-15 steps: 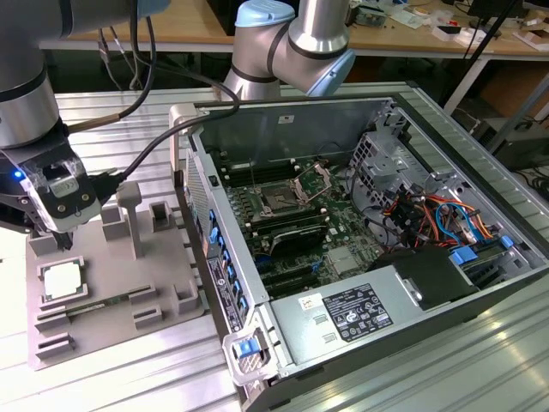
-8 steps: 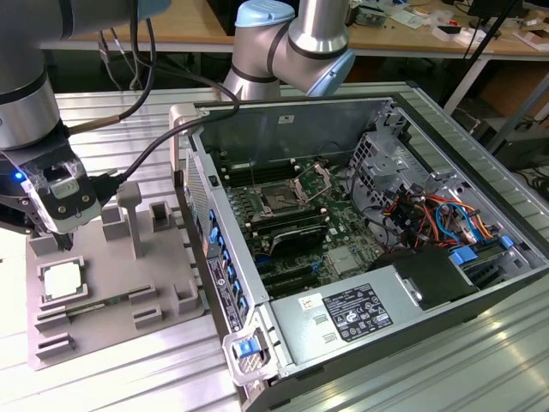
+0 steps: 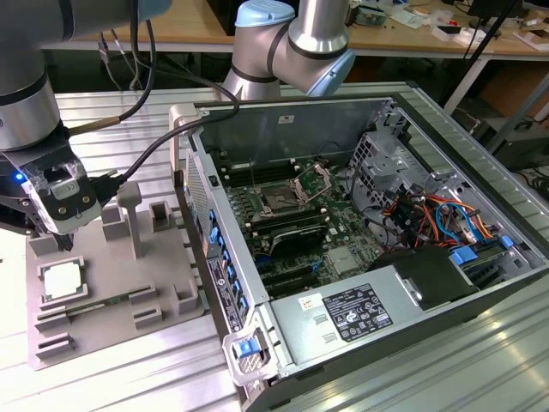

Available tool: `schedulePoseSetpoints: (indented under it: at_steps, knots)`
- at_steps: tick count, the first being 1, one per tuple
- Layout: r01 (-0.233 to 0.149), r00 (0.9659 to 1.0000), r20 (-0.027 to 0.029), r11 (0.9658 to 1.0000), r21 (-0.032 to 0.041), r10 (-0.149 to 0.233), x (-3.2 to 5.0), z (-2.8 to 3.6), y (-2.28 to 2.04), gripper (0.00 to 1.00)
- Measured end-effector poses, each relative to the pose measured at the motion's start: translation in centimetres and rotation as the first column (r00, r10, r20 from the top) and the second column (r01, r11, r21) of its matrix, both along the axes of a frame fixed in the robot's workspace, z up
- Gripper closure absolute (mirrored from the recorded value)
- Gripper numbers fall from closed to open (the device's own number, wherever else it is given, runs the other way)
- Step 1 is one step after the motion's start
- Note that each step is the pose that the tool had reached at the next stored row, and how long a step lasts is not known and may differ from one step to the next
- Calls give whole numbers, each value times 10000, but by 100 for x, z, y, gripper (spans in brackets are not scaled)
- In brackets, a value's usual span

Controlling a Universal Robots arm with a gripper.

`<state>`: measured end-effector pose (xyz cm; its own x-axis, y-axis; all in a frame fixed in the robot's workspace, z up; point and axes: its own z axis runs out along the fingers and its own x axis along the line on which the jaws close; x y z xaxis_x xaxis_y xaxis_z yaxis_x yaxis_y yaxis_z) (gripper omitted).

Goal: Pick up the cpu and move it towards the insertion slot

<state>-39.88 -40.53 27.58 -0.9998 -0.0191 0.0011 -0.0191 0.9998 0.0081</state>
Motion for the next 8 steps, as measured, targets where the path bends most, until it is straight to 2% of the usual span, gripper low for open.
schedulePoseSetpoints:
  at_steps: [8]
  knots:
    - [0,10000,0,10000,0,0,0,-13,0,89]
